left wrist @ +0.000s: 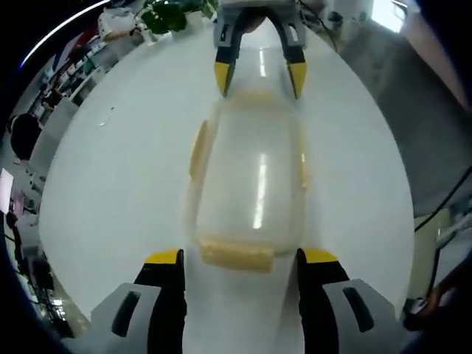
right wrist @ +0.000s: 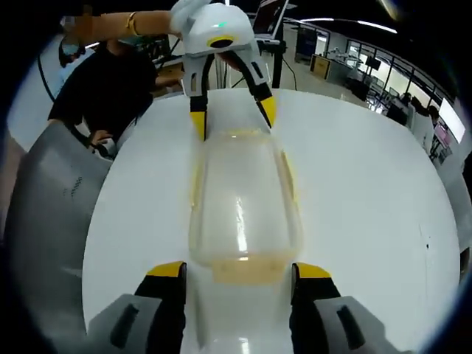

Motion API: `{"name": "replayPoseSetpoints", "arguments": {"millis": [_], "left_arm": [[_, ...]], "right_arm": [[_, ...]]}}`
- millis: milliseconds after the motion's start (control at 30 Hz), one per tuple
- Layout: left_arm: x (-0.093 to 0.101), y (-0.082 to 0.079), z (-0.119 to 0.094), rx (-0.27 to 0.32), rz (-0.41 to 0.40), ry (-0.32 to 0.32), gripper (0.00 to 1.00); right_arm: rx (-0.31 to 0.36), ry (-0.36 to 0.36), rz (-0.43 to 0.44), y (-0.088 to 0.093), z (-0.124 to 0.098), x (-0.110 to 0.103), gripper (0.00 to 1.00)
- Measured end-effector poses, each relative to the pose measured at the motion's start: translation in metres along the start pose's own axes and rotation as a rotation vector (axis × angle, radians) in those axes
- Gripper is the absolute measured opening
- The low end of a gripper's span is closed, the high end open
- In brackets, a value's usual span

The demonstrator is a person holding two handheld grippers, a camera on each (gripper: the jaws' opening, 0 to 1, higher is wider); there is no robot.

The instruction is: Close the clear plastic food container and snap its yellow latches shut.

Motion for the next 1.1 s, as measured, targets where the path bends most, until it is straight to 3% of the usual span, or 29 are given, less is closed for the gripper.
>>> {"name": "replayPoseSetpoints", "arguments": {"millis": [333,567,1100], "left_arm": [[-0.001,-0.001,0.002,0.014,-0.003,0.022,0.59],[0.002,0.000,0.003,0.028,-0.025,0.057,0.53],[0.004,0.001,0.004,0.033,-0.033,0.108,0.51]], "right_arm": [[-0.026,0.004,-0.027,0.002,0.006,0.003,0.55],[-0.055,-0.002,-0.033,0.004,0.009,0.003,0.54],[-0.044,0.007,-0.022,0.003,0.011,0.004,0.53]]}}
Point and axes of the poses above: the point that each gripper's makers call its tool centre point, and the gripper's own axes: z roughly forward along the fingers, x roughly to its right, y roughly out of its underside, the point moved 3 cm from there along -z, roughly backward along the fingers, and after that the axes turned 11 degrees about x, right-handed, at the moved point
